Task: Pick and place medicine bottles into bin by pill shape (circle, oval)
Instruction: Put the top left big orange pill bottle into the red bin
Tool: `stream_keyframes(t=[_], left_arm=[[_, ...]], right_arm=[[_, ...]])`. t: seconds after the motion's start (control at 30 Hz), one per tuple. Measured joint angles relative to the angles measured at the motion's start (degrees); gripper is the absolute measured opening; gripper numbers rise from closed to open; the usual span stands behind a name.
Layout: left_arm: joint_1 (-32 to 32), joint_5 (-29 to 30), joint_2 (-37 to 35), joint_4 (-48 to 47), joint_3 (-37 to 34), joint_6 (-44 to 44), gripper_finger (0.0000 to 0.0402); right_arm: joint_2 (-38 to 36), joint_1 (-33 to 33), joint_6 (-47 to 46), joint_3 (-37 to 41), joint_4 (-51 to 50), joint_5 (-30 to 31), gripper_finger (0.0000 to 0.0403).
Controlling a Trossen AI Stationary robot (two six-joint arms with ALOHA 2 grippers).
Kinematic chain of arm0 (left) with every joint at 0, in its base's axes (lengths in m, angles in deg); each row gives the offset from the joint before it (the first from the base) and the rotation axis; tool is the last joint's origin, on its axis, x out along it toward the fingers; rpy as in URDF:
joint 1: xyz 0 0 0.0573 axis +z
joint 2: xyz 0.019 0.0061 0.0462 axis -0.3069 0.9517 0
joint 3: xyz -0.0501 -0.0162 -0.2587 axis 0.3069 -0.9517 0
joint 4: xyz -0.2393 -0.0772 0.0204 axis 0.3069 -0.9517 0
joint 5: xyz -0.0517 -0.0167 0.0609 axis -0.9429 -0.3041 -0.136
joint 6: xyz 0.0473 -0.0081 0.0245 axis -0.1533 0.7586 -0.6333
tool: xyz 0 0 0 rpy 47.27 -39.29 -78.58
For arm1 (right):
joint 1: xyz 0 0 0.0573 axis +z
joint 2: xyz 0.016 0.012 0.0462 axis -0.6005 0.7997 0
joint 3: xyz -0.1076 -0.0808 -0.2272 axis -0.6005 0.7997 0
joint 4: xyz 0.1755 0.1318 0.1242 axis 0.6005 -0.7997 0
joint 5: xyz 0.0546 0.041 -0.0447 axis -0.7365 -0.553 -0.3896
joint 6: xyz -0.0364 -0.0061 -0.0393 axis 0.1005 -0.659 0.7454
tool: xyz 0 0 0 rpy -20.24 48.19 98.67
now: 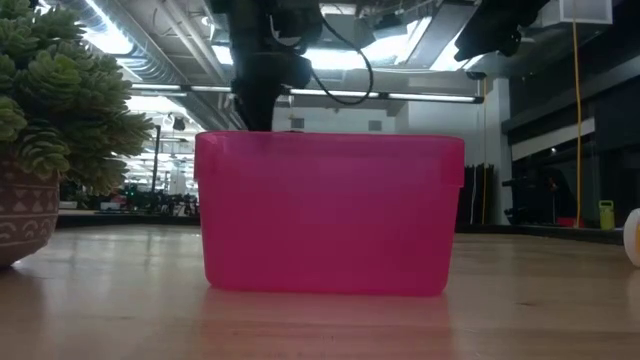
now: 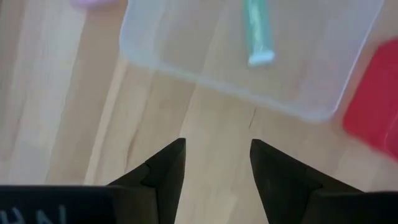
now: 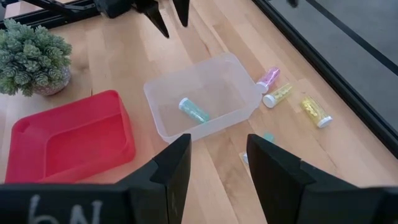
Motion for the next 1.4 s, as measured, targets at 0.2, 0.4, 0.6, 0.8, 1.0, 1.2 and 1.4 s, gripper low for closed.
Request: stream_keyframes(t=[0.2, 0.4, 0.6, 0.8, 1.0, 1.2, 1.4], left_arm=[[0.20, 0.10, -0.09, -5.71, 0.00, -2.13, 0.0173], [0.54, 0.00, -0.09, -8.07, 0.00, -5.43, 0.0173], [2.60, 0.02, -0.09, -8.18, 0.00, -7.48, 0.0173], [5.37, 0.05, -0.09, -9.22, 0.00, -7.44, 0.0173], [6.56, 0.05, -0.09, -9.28, 0.00, -7.43, 0.0173], [6.51, 0.02, -0.08, -9.26, 0.00, -7.41, 0.0173], [6.26, 0.22, -0.07, -9.25, 0.00, -6.94, 0.0173]], right_arm=[[0.00, -0.01, 0.11, 0.02, 0.30, 0.00, 0.0158], [0.02, 0.01, 0.22, 0.02, 2.16, 0.02, 0.0158], [0.02, 0.02, 0.35, 0.00, 2.16, 3.37, 0.0158], [0.02, 0.02, -0.88, 0.00, 1.95, 5.02, 0.0158], [0.02, 0.24, -13.28, 0.02, -3.53, -2.73, 0.0158], [0.02, 5.31, -23.88, 0.02, -10.56, -5.86, 0.0158], [1.92, 14.30, -35.18, 0.02, -12.45, -6.15, 0.0158]])
